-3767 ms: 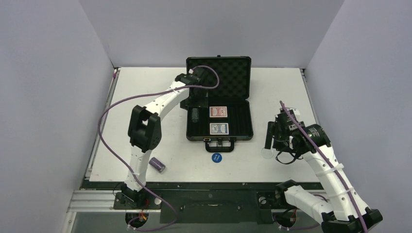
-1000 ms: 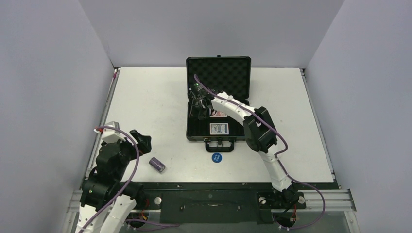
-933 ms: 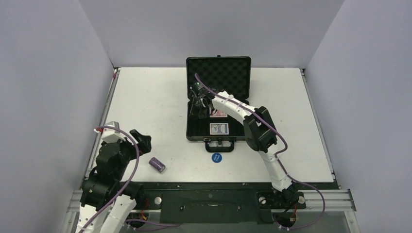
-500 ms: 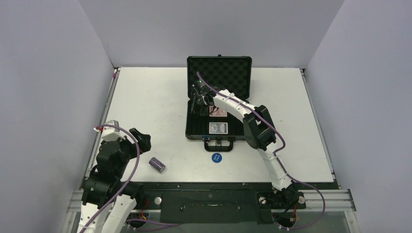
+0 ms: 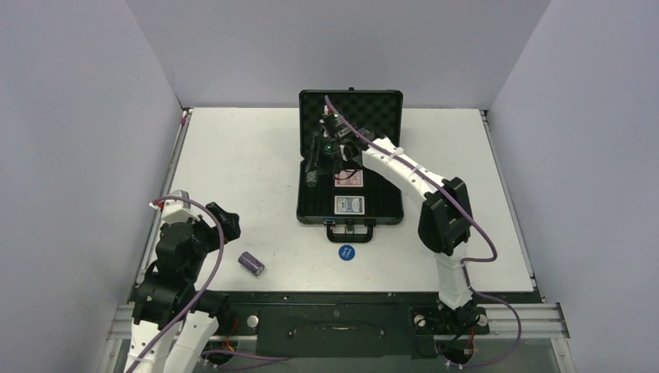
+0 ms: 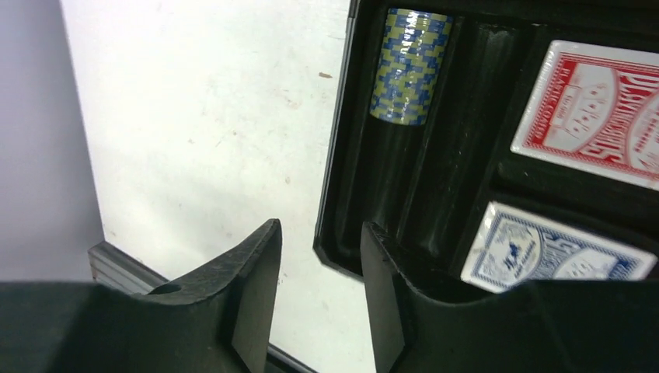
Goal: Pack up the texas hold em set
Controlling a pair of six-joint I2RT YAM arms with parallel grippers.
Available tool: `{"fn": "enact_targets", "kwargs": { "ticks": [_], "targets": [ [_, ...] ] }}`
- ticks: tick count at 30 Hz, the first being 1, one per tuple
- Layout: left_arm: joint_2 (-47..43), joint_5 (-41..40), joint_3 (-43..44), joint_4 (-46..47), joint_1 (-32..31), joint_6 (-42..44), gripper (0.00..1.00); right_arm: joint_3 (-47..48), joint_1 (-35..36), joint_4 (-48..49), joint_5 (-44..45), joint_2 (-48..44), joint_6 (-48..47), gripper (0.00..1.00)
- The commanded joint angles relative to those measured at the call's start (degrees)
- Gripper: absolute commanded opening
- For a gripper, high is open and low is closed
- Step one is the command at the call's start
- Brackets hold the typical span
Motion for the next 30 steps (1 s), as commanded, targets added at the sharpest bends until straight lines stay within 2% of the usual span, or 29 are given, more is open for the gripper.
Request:
{"fn": "enact_targets", "kwargs": {
  "ticks": [1, 5, 10, 14, 21, 26, 30],
  "targets": [
    [1.69, -2.3, 0.62, 1.53, 0.46, 0.16, 0.96, -4.96, 0.64, 1.9, 3.22, -9.86, -2.48, 0.41],
    [4.77, -2.99, 1.6, 1.13, 0.42, 0.1, 0.96, -9.77, 0.71, 2.32, 5.1, -16.02, -2.96, 0.46],
    [9.36, 0.41, 3.46, 1.12, 0.46, -1.24, 0.96, -16.14, 0.66, 2.14, 7.02, -23.14, -3.35, 0.51],
    [12.15, 3.25, 3.69, 0.13, 0.39, -8.06, 0.96, -20.89, 0.66, 2.18, 8.93, -28.03, -3.49, 0.57],
    [18.88, -2.41, 6.61, -14.28, 0.51, -22.47, 0.96, -26.78, 0.4, 1.42, 10.92, -34.47, -3.12, 0.61],
    [21.47, -1.43, 6.71, -18.62, 0.62, -27.66, 0.96, -30.11, 0.4, 1.32, 11.52, -37.16, -2.64, 0.61],
    [19.88, -0.49, 4.7, -19.43, 0.61, -29.84, 0.97, -32.02, 0.48, 1.37, 11.71, -38.59, -2.21, 0.61]
  ]
}}
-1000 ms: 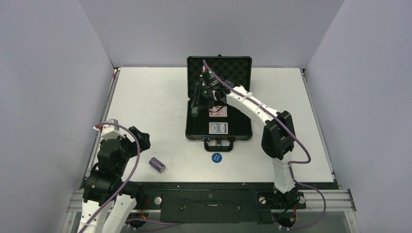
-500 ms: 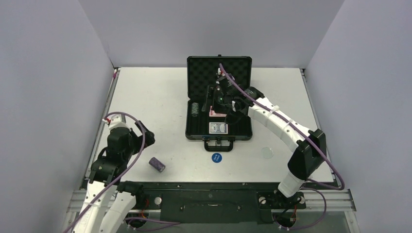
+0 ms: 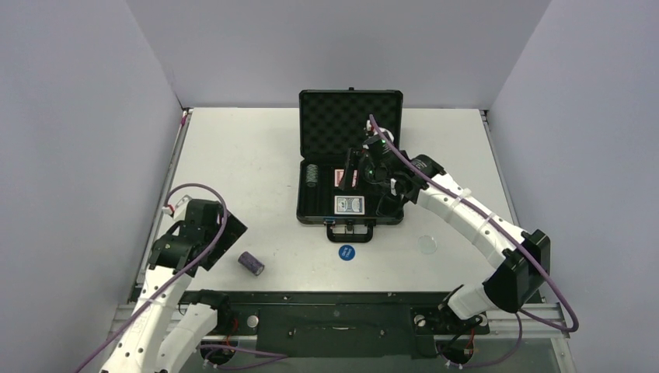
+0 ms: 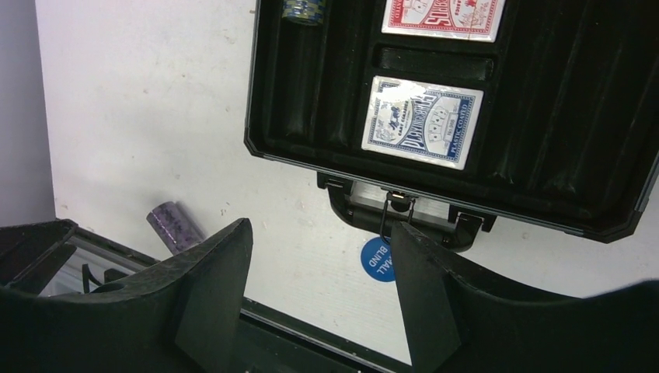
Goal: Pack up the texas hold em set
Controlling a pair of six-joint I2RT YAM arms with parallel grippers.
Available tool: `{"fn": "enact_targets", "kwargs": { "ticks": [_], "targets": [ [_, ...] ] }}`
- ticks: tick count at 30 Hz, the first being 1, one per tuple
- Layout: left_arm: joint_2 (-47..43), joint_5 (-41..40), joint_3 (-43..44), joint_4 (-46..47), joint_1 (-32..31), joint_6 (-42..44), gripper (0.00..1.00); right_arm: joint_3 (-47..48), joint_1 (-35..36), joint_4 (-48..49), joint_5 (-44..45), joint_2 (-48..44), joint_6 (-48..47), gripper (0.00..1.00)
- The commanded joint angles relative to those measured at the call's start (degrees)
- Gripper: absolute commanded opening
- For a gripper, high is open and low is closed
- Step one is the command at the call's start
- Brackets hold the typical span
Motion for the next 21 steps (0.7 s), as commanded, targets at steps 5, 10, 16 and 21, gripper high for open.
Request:
{"fn": "enact_targets", "kwargs": {
  "ticks": [5, 10, 16, 21],
  "targets": [
    [-4.43, -0.81, -1.54, -4.51, 0.54, -7.37, 0.97, -3.05, 0.2, 0.87, 2.07, -4.16, 1.03, 0.62],
    [-1.98, 0.65, -3.27, -5.67, 0.49, -9.28, 1.0, -4.62, 0.35, 0.75, 2.56, -6.34, 1.56, 0.61],
    [1.11, 2.72, -5.78, -3.59, 0.55, -8.76, 0.94, -8.34, 0.42, 0.66, 3.16, -9.54, 2.5, 0.62],
    [2.46, 3.59, -8.57, -0.4, 0.51, -8.64, 0.88, -11.12, 0.5, 0.65, 3.42, -12.05, 3.14, 0.61]
  ]
}}
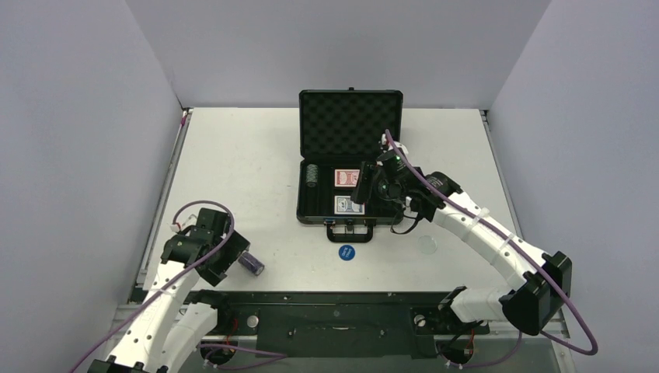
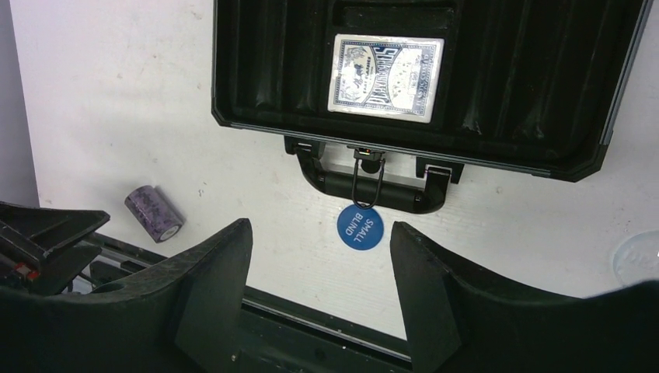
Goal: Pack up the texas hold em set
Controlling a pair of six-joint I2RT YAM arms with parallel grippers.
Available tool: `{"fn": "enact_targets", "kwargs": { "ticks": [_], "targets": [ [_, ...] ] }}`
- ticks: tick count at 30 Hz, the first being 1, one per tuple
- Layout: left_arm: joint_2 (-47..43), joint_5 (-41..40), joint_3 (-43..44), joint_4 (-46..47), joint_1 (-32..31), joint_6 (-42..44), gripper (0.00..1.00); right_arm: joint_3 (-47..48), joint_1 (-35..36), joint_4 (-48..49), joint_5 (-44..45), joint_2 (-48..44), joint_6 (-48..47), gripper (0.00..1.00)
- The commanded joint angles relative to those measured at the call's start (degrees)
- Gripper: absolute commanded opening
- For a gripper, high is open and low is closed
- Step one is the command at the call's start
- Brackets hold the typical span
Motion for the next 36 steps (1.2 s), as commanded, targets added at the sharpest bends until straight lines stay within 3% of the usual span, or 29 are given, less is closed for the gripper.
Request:
{"fn": "enact_targets", "kwargs": {
  "ticks": [1, 36],
  "targets": [
    [1.11, 1.51, -1.75, 3.97, 0.19, -1.4, 0.86, -2.46, 0.51, 0.81, 1.71, -3.79, 1.2, 0.61],
    [9.65, 5.43, -10.23, 17.95, 0.05, 0.81, 0.61, -8.73, 0.52, -1.38, 5.08, -11.54, 2.51, 0.61]
  ]
}}
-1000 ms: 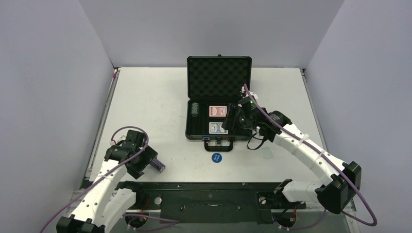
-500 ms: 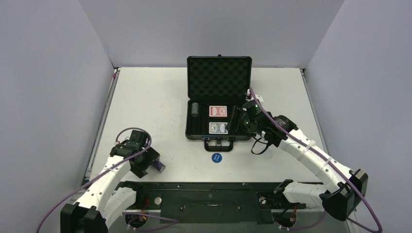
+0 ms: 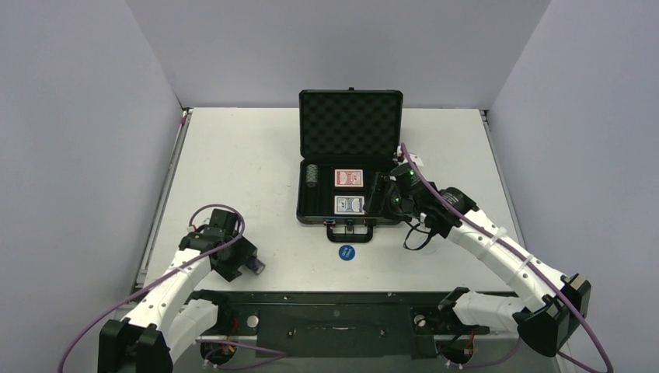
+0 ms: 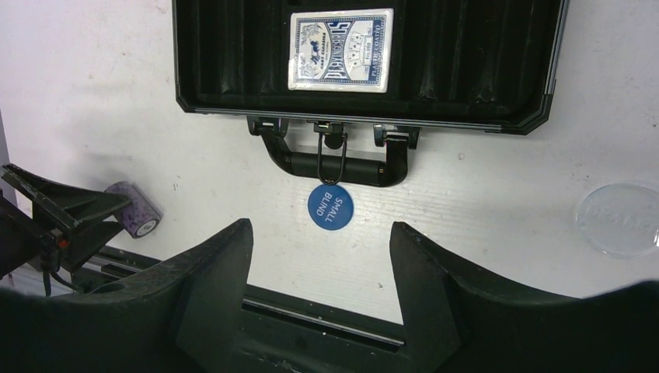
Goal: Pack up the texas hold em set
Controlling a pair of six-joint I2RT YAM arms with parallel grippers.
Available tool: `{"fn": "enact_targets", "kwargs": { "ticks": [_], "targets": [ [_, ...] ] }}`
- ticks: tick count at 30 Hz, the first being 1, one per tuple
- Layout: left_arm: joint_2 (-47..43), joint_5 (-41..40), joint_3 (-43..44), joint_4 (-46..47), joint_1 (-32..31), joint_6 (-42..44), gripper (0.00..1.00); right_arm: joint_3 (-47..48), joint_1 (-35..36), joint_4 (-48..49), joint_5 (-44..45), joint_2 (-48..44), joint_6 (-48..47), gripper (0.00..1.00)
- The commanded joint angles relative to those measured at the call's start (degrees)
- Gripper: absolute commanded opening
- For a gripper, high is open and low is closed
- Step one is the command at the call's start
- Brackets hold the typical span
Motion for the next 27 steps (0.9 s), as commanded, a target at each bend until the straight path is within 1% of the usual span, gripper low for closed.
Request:
{"fn": "enact_targets", "kwargs": {
  "ticks": [1, 4, 10, 11, 12, 13, 16, 17, 20, 23, 27],
  "targets": [
    [0.38, 0.03, -0.54, 2.36, 0.02, 0.57, 0.6, -0.67, 0.52, 0.37, 1.87, -2.09, 0.62, 0.61],
    [0.87, 0.16, -0.94, 3.26, 0.06, 0.72, 0.58, -1.15, 0.47, 0.14, 2.01, -2.65, 0.58, 0.61],
    [1.95, 0.96, -1.37, 5.36, 0.05, 2.34, 0.49, -2.78, 0.47, -0.03, 2.6, -4.57, 1.06, 0.61],
    [2.18, 1.37, -1.41, 6.03, -0.02, 3.59, 0.45, -3.01, 0.47, -0.05, 2.64, -4.79, 1.13, 0.61],
    [2.28, 2.25, -1.46, 7.47, -0.05, 4.32, 0.42, -3.34, 0.46, 0.01, 2.73, -5.08, 1.2, 0.61],
    [2.31, 2.78, -1.28, 8.14, -0.18, 5.53, 0.37, -3.47, 0.42, -0.01, 2.75, -5.22, 1.28, 0.61],
    [2.79, 3.31, -0.15, 11.3, -0.77, 9.21, 0.28, -3.7, 0.37, 0.0, 2.85, -5.39, 1.3, 0.61],
    [3.49, 3.42, 0.81, 12.24, -0.91, 11.61, 0.27, -3.65, 0.37, -0.02, 2.89, -5.37, 1.25, 0.61],
    [5.76, 4.06, 2.89, 13.7, -1.44, 16.3, 0.16, -3.18, 0.44, 0.03, 2.85, -4.78, 1.05, 0.61],
    [9.46, 4.45, 5.5, 15.01, -2.85, 21.1, 0.17, -2.57, 0.38, 0.21, 2.81, -4.07, 0.81, 0.61],
    [14.06, 0.84, 9.72, 12.83, -7.42, 23.69, 0.25, -2.08, 0.39, 0.22, 2.69, -3.49, 0.61, 0.61]
  ]
}}
